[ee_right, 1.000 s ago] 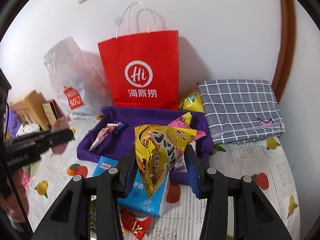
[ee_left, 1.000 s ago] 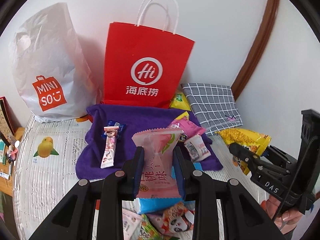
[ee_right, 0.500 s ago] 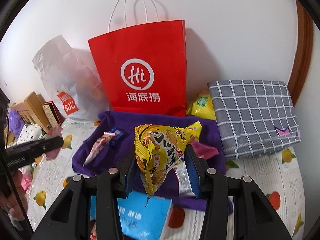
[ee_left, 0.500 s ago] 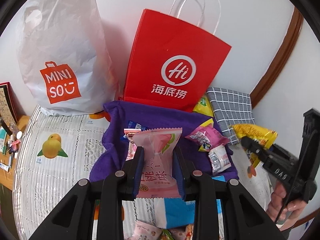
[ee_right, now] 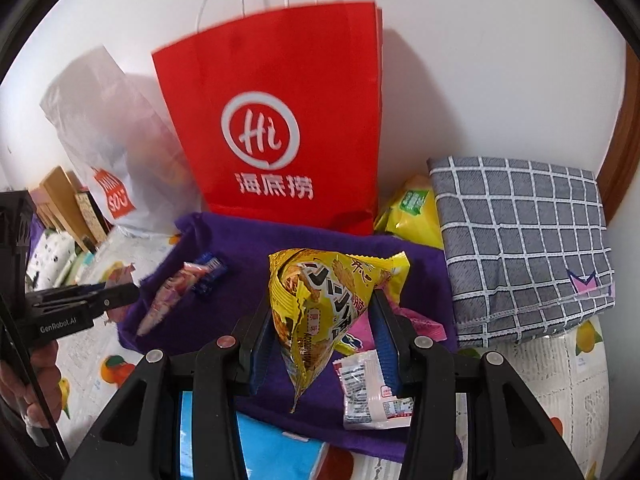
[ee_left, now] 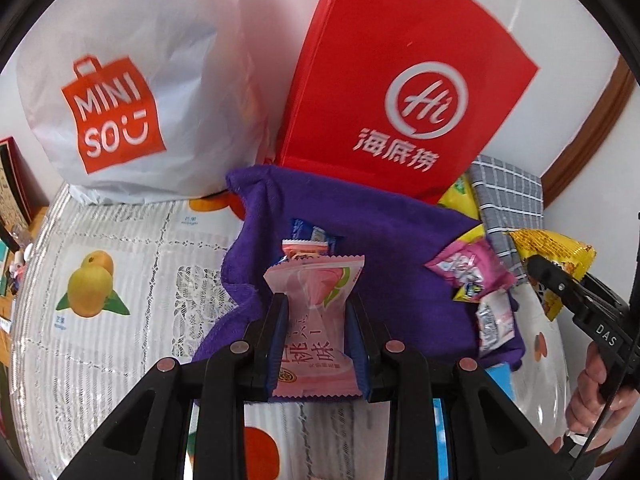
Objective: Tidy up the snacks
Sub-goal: 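Carry the pink packet with the left tool while the right tool carries the yellow bag to the towel, then open the left tool over the towel while the right tool releases the yellow bag there, then grasp the red-and-white panda snack bag with the right tool while the left tool withdraws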
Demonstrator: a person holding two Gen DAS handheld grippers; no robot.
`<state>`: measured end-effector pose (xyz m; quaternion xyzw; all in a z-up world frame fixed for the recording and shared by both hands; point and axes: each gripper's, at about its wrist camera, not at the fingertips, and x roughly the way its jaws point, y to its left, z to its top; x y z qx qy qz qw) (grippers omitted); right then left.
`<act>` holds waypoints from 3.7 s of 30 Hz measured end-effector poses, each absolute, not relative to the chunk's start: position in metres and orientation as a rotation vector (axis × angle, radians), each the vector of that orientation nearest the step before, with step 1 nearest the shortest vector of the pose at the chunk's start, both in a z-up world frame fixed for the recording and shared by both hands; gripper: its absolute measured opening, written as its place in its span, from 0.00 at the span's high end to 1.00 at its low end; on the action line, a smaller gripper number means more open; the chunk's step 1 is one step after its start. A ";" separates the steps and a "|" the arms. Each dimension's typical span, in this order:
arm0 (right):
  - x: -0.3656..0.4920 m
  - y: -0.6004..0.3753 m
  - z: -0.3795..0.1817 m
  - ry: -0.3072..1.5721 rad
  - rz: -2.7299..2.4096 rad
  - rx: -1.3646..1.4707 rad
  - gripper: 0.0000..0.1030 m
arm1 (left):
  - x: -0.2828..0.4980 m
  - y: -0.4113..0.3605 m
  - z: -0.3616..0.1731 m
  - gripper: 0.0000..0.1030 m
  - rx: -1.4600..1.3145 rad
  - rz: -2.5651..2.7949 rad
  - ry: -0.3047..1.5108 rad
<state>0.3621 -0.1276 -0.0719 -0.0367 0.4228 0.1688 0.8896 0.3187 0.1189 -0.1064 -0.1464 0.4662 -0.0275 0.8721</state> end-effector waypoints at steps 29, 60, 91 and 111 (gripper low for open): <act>0.382 -0.098 -0.129 1.062 0.493 -0.078 0.57 | 0.355 0.108 -0.151 0.73 -0.300 -0.079 1.067; 0.372 -0.084 -0.122 1.059 0.498 -0.149 0.35 | 0.321 0.115 -0.129 0.50 -0.319 -0.079 1.061; 0.187 -0.121 -0.092 0.953 0.494 -0.020 0.35 | 0.162 0.107 -0.087 0.50 -0.312 -0.127 0.977; 0.137 -0.186 -0.110 0.993 0.387 0.171 0.92 | 0.129 0.112 -0.105 0.50 -0.345 -0.154 0.998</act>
